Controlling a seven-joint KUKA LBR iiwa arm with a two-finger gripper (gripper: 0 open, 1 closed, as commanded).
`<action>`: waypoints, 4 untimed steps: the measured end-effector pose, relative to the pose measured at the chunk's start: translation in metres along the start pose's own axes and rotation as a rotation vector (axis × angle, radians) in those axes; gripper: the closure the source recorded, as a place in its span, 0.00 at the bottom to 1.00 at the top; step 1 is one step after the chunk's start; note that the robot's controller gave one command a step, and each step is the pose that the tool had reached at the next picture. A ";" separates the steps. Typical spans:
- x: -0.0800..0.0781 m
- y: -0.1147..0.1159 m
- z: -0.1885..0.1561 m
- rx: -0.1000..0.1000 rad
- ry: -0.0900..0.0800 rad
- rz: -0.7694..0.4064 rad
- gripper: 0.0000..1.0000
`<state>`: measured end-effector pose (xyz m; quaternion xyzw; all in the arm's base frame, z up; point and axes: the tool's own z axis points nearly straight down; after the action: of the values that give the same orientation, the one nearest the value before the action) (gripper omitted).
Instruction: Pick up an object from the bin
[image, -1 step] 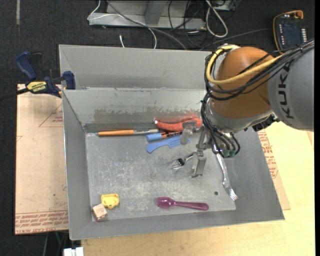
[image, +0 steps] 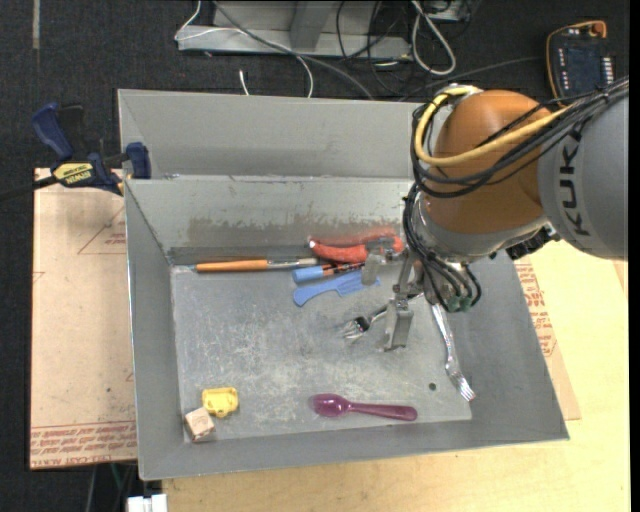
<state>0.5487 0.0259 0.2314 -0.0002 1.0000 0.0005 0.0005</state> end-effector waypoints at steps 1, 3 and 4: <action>-0.042 -0.063 0.132 0.000 -0.004 -0.223 0.00; -0.036 -0.088 0.161 0.000 -0.004 -0.233 0.00; -0.034 -0.062 0.161 -0.004 -0.014 -0.116 0.00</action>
Offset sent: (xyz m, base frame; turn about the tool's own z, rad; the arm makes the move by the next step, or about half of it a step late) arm 0.0322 -0.0631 -0.1614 -0.1088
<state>0.5828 -0.0358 0.0706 -0.0582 0.9983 0.0023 0.0075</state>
